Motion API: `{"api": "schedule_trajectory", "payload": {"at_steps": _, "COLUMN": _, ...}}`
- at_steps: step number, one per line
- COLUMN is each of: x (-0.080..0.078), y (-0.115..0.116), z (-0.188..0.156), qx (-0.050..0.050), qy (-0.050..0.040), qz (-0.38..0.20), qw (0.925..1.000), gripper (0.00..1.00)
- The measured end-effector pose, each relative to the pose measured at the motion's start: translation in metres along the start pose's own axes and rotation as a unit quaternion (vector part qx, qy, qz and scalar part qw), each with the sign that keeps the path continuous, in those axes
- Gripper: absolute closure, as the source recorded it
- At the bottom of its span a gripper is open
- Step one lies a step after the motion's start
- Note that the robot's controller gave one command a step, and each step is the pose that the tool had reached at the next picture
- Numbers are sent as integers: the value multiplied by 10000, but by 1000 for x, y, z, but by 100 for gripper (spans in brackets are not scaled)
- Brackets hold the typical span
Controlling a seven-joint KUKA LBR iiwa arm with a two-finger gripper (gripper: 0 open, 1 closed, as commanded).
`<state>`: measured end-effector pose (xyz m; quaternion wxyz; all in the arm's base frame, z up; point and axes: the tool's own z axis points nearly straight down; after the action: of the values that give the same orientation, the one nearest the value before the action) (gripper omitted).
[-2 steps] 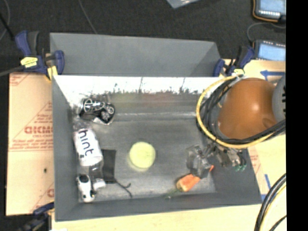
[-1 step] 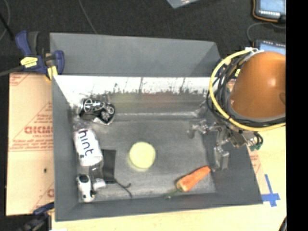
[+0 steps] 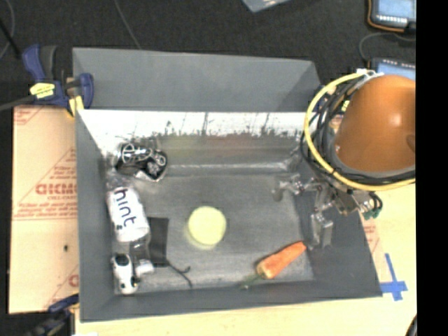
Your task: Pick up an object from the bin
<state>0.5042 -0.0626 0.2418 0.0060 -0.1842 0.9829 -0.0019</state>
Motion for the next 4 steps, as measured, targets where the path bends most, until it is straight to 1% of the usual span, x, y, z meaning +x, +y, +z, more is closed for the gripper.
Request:
{"api": "schedule_trajectory", "payload": {"at_steps": 1, "x": 9, "y": -9, "z": 35, "qx": 23, "qy": -36, "qz": -324, "qw": 9995, "gripper": 0}}
{"api": "schedule_trajectory", "payload": {"at_steps": 2, "x": 29, "y": 2, "z": 77, "qx": 6, "qy": -17, "qz": -585, "qw": 9983, "gripper": 0}}
{"api": "schedule_trajectory", "payload": {"at_steps": 3, "x": 33, "y": 2, "z": 94, "qx": 20, "qy": -29, "qz": -1190, "qw": 9929, "gripper": 0}}
{"api": "schedule_trajectory", "payload": {"at_steps": 4, "x": 29, "y": -2, "z": 131, "qx": 20, "qy": -40, "qz": -1421, "qw": 9898, "gripper": 0}}
